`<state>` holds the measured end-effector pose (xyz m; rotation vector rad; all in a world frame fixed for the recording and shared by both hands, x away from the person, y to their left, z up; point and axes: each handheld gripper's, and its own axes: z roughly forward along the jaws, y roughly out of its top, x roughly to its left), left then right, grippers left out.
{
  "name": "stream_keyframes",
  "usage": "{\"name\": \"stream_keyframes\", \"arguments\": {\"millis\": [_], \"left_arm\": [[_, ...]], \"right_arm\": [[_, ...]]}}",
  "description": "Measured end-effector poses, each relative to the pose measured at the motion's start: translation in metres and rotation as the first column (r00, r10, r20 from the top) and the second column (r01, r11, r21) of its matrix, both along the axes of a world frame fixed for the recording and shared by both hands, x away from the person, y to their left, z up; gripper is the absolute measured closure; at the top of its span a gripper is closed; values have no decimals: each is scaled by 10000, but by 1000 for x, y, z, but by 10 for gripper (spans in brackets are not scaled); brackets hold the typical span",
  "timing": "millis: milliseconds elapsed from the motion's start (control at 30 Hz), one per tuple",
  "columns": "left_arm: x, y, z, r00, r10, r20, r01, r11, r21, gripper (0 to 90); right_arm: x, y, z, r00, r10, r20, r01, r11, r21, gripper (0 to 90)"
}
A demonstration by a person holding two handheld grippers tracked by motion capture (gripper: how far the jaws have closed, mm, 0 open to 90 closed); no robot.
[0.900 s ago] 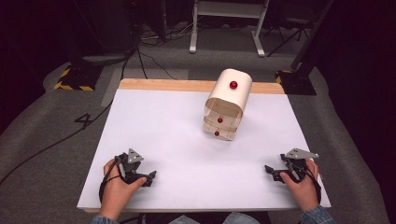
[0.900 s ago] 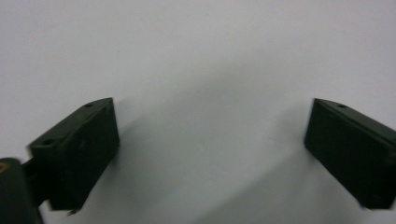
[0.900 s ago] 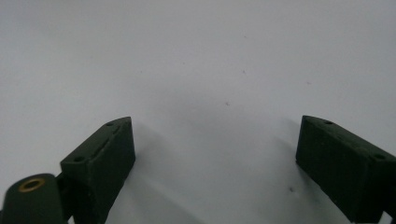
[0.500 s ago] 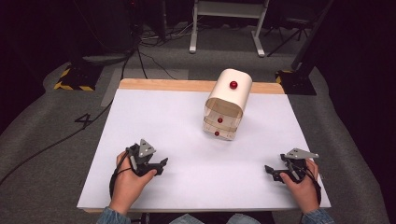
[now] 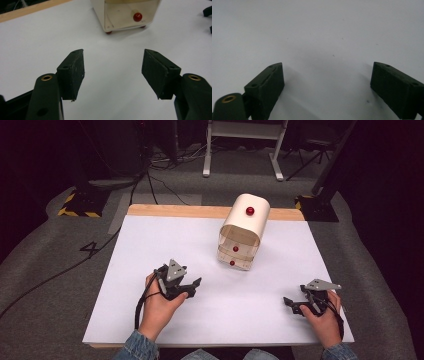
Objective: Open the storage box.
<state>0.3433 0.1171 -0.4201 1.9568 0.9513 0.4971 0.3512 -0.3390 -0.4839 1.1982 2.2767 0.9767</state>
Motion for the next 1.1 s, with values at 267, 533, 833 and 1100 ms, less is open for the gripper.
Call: {"name": "stream_keyframes", "arguments": {"millis": [267,533,833,1100], "left_arm": [[7,-38,-5,9988,-49,478,74,9986,-522,414],[17,-72,-24,9976,4,691,56,9962,-866,494],[36,-99,-45,9952,224,957,-134,9955,-934,549],[48,-116,-57,9943,703,804,-639,9947,-804,593]], "right_arm": [[0,0,0,10000,-1,-16,1,10000,1,118],[0,0,0,10000,0,-50,0,10000,13,118],[0,0,0,10000,-2,-52,2,10000,17,118],[0,0,0,10000,-4,-42,4,10000,17,118]]}}
